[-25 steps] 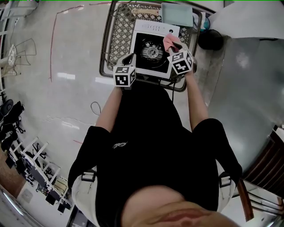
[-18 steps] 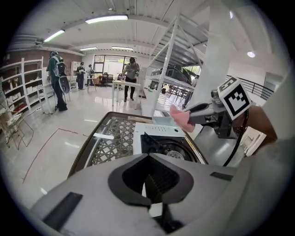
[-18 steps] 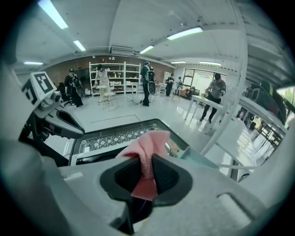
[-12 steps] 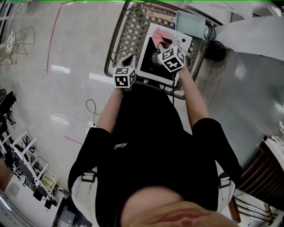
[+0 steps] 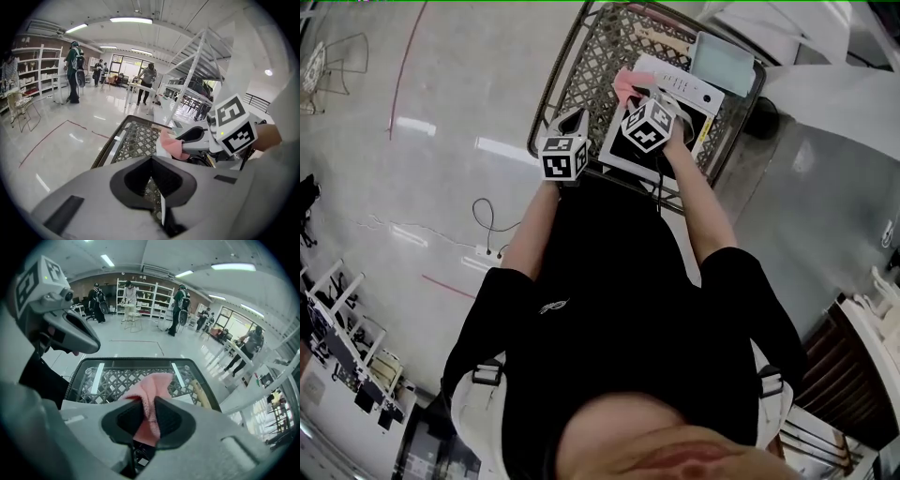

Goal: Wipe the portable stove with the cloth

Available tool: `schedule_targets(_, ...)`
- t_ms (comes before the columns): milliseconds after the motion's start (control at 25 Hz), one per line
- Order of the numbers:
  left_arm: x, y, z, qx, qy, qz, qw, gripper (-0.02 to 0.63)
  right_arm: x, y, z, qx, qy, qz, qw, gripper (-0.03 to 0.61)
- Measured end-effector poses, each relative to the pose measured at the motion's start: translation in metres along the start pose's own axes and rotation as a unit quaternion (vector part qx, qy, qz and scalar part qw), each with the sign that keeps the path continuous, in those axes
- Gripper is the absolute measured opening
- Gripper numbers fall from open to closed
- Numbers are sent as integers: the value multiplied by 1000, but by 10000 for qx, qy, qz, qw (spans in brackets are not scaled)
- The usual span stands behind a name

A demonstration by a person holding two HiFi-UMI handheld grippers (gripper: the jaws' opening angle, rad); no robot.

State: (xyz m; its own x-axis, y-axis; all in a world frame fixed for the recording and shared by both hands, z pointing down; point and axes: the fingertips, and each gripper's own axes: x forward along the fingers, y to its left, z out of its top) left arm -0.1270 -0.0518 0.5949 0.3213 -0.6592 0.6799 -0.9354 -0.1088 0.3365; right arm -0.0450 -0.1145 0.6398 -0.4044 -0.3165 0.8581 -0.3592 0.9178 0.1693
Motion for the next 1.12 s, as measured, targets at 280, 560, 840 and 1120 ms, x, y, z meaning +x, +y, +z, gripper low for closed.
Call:
schedule_targets(280,-6,10,1,13,72,-19,10000,0,15,12,-15,-95,486,224,9985,60)
schedule_targets(560,-8,12,11,9,27,-72,10000,0,12,14,-17,-241,588,251,9977,58)
schedule_targets(840,-2,-2,5,170,165,-234,9994,0,-3,1,-22,39,408,8,9992,58)
schedule_targets(1120,2,-17,5,235,151,-361,9990,0,-18,-11,-46,586,327,-230,9975,58)
